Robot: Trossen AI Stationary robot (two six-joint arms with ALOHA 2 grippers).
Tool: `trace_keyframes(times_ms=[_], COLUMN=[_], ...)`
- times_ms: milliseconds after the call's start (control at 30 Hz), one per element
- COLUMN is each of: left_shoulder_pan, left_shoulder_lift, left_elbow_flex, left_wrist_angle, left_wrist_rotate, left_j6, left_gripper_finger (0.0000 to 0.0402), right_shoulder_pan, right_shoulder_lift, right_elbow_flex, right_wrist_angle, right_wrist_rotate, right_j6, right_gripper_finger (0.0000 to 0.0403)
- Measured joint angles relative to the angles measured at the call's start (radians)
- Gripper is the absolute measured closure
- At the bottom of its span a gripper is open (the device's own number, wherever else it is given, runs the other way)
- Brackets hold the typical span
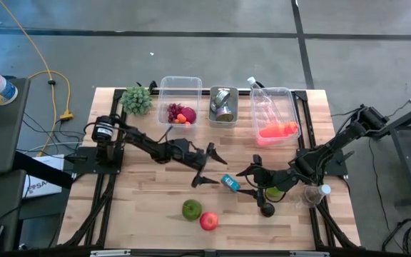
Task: Pick & Place Food Item
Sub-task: Put the light blue tuna can into the white bin
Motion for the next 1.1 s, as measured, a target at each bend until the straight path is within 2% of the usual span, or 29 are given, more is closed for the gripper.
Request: trace_keyframes(times_ms=[167, 333, 733, 1100], left_shoulder_pan=[-0.032, -0.037, -0.05, -0.054], left_shoulder_lift=[0.017, 0.078, 0.117, 0.118], left_elbow_flex=[0.056, 0.102, 0.116, 0.117], left_wrist_angle=[-0.064, -0.114, -0.121, -0.195], left_wrist_rotate=[-0.056, -0.091, -0.133, -0.154], left_j6=[0.073, -0.005, 0.094, 0.108], left_gripper_finger=[0.0017, 0.0017, 0.0017, 0.0017], right_shoulder_pan=[0.0, 0.0, 0.0, 0.0], right_shoulder_lift=[0.0, 0.0, 0.0, 0.0], right_elbow_flex=[0.0, 0.0, 0.0, 0.0], right_wrist_angle=[0.021, 0.022, 0.021, 0.021], right_wrist_rotate=[0.001, 0.001, 0.001, 0.001], right_j6=[0.0, 0.0, -0.001, 0.0], right_gripper_finger=[0.0144, 0.0144, 0.0144, 0.0144])
